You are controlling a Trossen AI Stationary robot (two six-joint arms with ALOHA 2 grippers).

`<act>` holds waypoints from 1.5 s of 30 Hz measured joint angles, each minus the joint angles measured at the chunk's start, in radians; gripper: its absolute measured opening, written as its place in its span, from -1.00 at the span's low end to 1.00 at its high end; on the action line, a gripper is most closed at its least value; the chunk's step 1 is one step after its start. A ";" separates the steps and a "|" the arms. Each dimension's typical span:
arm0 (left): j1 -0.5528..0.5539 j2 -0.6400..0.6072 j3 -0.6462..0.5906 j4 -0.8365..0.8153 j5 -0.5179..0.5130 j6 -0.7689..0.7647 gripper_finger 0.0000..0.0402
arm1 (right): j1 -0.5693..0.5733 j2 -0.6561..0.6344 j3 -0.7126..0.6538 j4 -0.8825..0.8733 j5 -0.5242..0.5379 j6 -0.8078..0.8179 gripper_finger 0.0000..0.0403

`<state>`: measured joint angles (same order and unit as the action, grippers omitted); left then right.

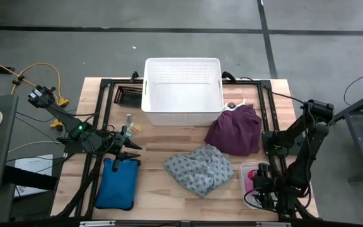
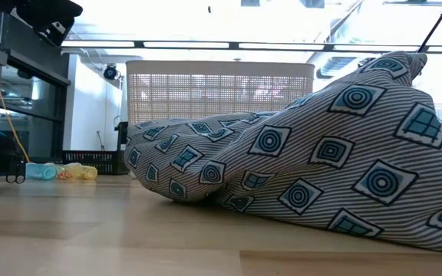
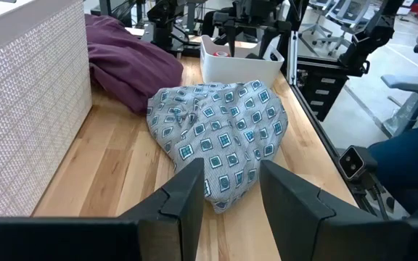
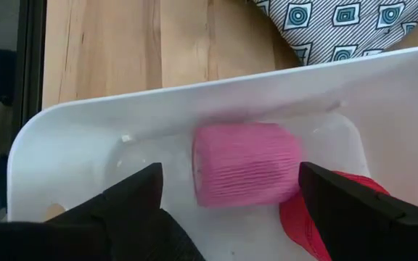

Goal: Pick & place medical supplies in basket/bin
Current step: Put the top light green pill bottle into the black bin

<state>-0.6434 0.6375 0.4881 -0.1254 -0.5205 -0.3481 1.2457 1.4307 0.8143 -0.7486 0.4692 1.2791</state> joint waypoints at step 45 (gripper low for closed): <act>0.000 0.000 0.000 0.000 0.000 0.000 -0.36 | -0.573 -0.267 0.000 0.313 0.027 -0.896 0.53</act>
<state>-0.6434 0.6373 0.4881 -0.1257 -0.5205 -0.3484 0.6728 1.1636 0.8147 -0.4361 0.4958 0.3831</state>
